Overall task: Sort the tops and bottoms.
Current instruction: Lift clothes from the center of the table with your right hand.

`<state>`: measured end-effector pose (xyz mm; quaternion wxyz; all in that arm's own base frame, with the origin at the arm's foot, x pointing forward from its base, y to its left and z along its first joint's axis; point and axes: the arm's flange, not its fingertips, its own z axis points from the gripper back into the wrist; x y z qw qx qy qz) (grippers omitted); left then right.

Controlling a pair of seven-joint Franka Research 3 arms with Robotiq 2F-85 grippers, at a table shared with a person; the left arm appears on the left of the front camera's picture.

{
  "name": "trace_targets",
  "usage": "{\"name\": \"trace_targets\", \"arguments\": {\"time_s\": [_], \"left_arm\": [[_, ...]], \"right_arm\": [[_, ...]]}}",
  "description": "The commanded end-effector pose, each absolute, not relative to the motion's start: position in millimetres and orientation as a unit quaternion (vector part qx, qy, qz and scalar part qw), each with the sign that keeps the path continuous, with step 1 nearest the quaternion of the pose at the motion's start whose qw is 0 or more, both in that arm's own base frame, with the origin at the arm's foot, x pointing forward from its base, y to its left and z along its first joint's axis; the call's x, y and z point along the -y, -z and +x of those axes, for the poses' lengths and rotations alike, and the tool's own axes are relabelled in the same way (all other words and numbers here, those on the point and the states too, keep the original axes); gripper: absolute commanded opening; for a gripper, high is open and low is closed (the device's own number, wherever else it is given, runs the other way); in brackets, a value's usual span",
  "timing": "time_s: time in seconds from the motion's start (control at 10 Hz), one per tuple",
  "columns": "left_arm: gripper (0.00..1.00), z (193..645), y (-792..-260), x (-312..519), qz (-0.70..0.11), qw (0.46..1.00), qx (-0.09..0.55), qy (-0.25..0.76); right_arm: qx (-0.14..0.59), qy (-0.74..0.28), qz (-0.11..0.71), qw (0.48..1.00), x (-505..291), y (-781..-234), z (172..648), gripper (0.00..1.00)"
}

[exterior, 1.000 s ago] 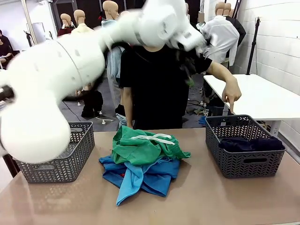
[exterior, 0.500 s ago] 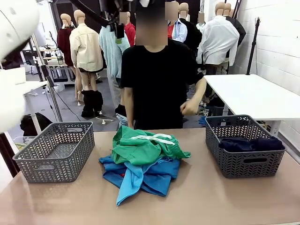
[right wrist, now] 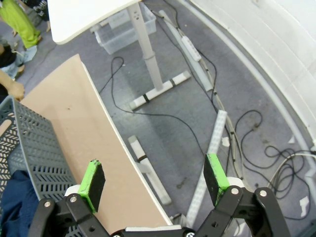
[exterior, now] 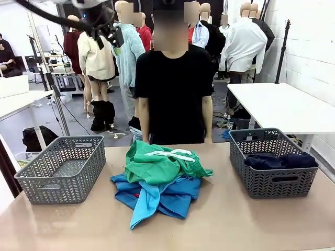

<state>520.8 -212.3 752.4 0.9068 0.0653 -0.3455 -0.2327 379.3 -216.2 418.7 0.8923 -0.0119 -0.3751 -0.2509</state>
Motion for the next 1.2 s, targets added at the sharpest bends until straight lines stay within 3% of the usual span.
{"name": "trace_targets", "arguments": {"time_s": [0.0,0.1,0.7,1.1], "left_arm": [[0.76,311.9,-468.9,58.4,0.071,0.872,0.411,0.256],[0.76,520.8,-752.4,212.3,0.065,0.907,0.345,0.233],[0.76,515.1,-746.2,215.1,0.068,0.904,0.35,0.234],[0.76,472.9,-705.0,-11.1,0.094,0.948,0.304,0.032]], "right_arm": [[0.372,0.25,-0.013,0.894,215.5,-419.7,379.2,1.0],[0.372,0.25,-0.013,0.894,215.5,-419.7,379.2,1.0],[0.372,0.25,-0.013,0.894,215.5,-419.7,379.2,1.0],[0.372,0.25,-0.013,0.894,215.5,-419.7,379.2,1.0]]}}
